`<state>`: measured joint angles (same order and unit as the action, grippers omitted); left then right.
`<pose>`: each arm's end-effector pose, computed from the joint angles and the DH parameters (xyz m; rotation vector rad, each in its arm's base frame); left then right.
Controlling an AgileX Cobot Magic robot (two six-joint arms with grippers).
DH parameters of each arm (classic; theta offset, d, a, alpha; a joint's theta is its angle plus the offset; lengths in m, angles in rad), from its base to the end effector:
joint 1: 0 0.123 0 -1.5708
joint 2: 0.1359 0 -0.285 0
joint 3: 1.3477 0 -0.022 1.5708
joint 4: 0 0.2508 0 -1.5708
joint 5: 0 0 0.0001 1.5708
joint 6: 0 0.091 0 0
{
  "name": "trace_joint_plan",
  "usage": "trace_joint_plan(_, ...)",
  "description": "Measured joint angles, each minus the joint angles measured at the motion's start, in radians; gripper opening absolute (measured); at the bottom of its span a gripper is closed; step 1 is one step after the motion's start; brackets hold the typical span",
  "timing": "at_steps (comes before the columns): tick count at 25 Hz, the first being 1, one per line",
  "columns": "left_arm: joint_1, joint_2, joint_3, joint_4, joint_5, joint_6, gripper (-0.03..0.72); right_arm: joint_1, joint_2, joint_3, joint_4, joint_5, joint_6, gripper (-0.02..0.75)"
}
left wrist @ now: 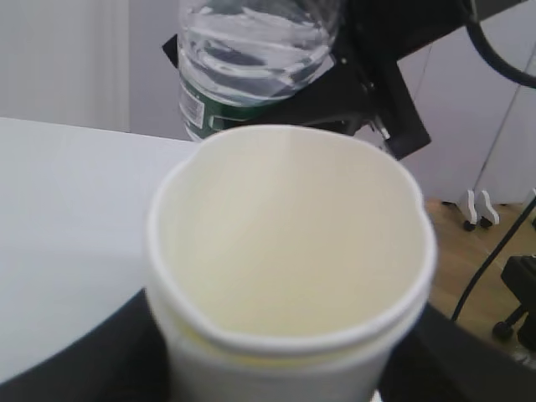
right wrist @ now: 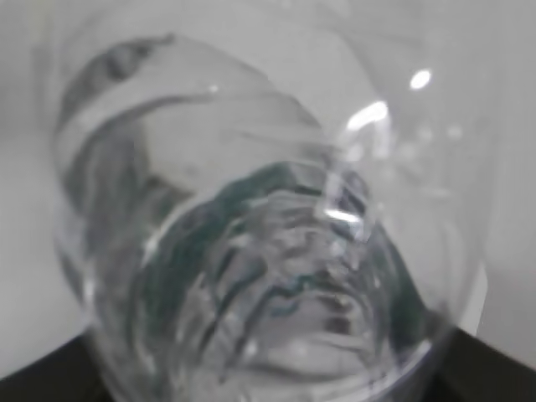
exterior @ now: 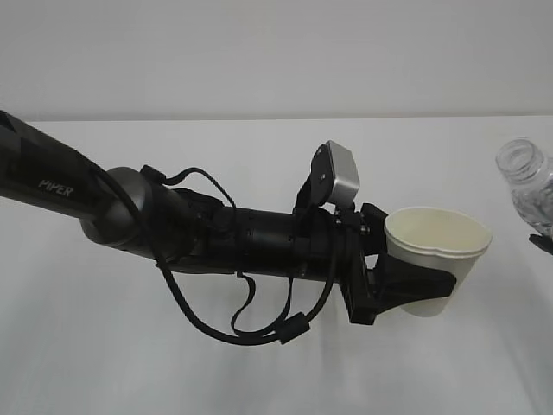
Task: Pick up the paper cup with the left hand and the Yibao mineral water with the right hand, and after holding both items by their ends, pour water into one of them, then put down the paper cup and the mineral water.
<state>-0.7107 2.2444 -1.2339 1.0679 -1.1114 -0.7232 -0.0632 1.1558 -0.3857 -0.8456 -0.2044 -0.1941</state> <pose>0.2800 -0.3352 0.1243 1.2312 1.3815 -1.3114 0.2072 0.0007 0.2090 -1.0788 1.8584 -0.4870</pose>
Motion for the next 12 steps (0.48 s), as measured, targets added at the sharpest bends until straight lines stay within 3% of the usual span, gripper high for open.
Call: trace_joint_plan(12, 0.0, 0.0, 0.0, 0.036, 0.01, 0.042, 0.461, 0.0, 0.0, -0.001, -0.005, 0.048, -0.103, 0.456)
